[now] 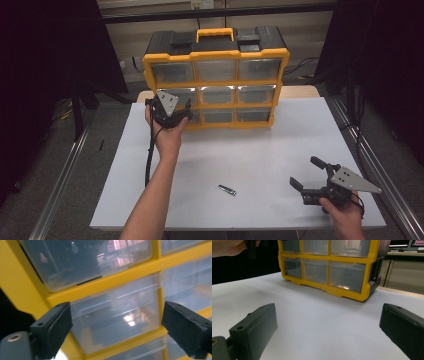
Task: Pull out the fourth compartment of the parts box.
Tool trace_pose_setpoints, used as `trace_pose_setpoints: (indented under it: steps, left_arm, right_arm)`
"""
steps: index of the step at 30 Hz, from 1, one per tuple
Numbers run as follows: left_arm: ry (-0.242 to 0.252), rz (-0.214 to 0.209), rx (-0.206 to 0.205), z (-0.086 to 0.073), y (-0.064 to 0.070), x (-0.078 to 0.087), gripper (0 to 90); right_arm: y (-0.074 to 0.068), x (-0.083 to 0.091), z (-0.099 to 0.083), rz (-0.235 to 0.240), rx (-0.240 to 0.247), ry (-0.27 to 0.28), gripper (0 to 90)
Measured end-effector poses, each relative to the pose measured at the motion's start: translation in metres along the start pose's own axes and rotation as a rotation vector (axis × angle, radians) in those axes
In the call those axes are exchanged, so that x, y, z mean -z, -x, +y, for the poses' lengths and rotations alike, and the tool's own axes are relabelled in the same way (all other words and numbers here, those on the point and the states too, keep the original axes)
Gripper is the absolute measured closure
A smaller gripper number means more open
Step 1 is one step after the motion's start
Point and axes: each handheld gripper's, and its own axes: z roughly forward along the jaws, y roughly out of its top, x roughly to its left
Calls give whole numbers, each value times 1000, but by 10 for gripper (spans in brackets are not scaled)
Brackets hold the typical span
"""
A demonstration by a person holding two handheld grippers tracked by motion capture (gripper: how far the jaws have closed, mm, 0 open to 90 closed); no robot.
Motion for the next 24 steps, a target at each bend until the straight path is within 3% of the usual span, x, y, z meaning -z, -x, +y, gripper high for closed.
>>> trace_pose_setpoints:
  steps: [1,3,4,5,6,8,10,11,12,13,17,21,23,24]
  left_arm:
    - [-8,1,-50,0,-1,0,146]
    - [-8,16,-94,-1,0,0,157]
    - [-6,27,-181,-1,1,0,198]
    - [-6,27,-181,-1,1,0,209]
    - [-6,47,-273,0,2,1,227]
    - [-4,49,-292,0,4,1,246]
    - [5,61,-375,1,4,1,279]
    - [12,63,-440,1,5,1,311]
    - [13,59,-468,2,5,1,320]
    - [13,59,-468,2,5,1,342]
    - [6,64,-541,1,4,-1,387]
    - [-9,62,-563,1,3,-1,440]
    - [-7,65,-612,2,2,-2,454]
    - [-12,60,-617,2,2,-2,460]
  right_arm:
    - [0,0,0,0,2,1,10]
    - [0,0,0,2,4,2,10]
    - [0,0,0,1,3,2,10]
    - [0,0,0,1,3,2,10]
    - [0,0,0,3,3,2,10]
    - [0,0,1,1,2,2,11]
    - [0,1,1,4,1,4,10]
    - [1,1,0,0,6,8,10]
    - [1,1,0,-1,1,6,11]
    - [1,1,0,-1,1,6,11]
    - [0,1,1,3,4,4,11]
    - [1,1,1,3,5,5,11]
    - [1,1,1,1,5,6,11]
    - [1,1,1,0,0,4,11]
